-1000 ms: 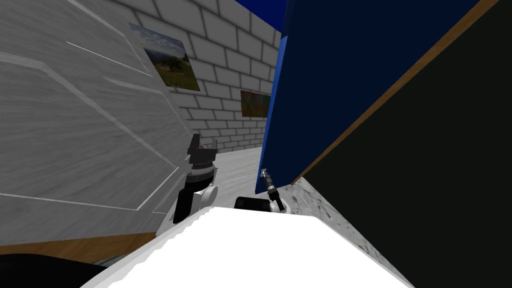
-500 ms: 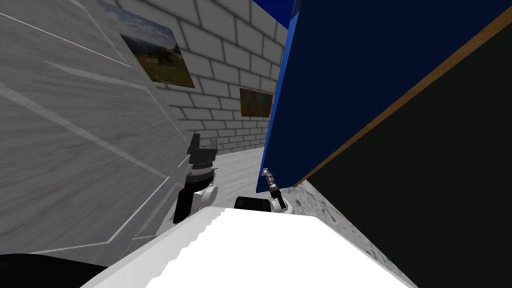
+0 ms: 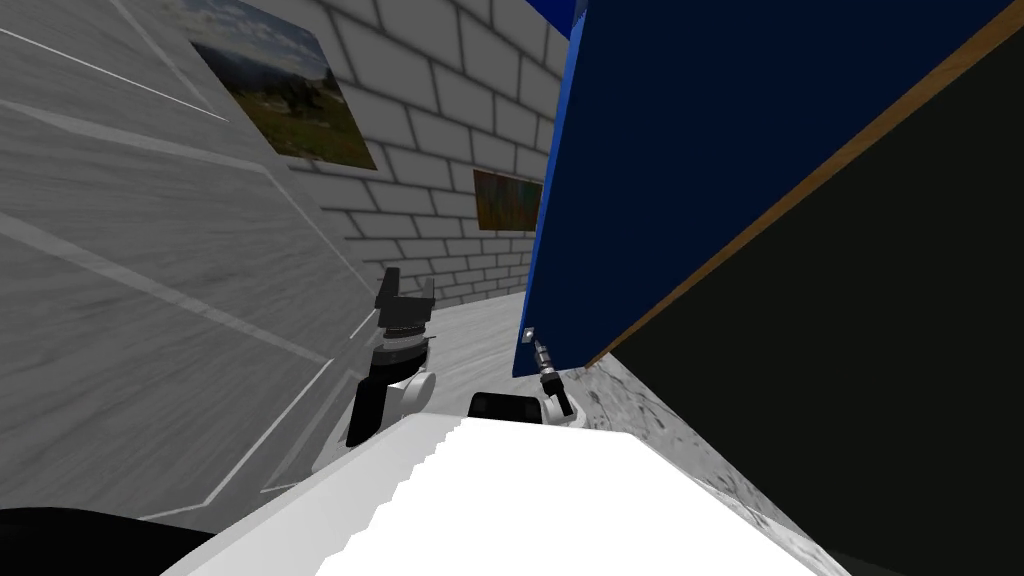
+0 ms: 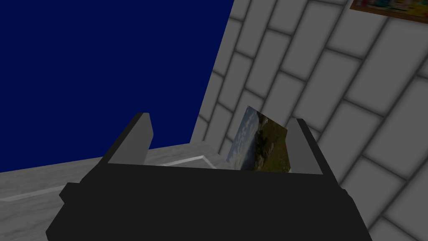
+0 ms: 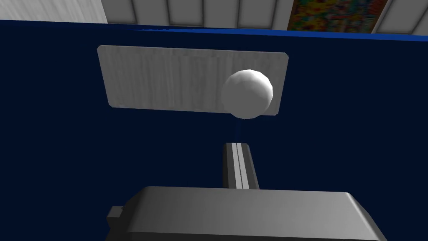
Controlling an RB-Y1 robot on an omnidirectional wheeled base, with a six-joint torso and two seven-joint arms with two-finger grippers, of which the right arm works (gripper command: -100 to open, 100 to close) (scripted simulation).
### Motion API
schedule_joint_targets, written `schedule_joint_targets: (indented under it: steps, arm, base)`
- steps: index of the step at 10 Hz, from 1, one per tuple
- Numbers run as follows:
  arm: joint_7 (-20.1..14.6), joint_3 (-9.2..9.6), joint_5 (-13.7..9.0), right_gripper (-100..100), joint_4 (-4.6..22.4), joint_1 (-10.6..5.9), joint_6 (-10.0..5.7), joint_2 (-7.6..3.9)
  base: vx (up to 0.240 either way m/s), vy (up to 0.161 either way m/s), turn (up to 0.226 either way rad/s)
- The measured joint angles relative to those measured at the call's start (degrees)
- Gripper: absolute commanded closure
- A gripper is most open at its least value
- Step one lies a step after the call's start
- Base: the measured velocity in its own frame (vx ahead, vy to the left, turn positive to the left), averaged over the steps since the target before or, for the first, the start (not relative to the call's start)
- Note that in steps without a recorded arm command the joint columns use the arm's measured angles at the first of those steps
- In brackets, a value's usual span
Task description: Push the door open
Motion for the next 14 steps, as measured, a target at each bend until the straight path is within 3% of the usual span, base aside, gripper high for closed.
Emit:
schedule_joint_targets:
  steps: [4,14]
  arm:
    - [-0.22,0.49,0.04,-100,-0.85,0.48,0.48,0.42]
    - [0.40,-0.59,-0.20,-100,0.55,-0.05,-0.89,0.86]
  base:
    - [-0.187,-0.007,-0.027]
    - [0.163,0.043,0.019]
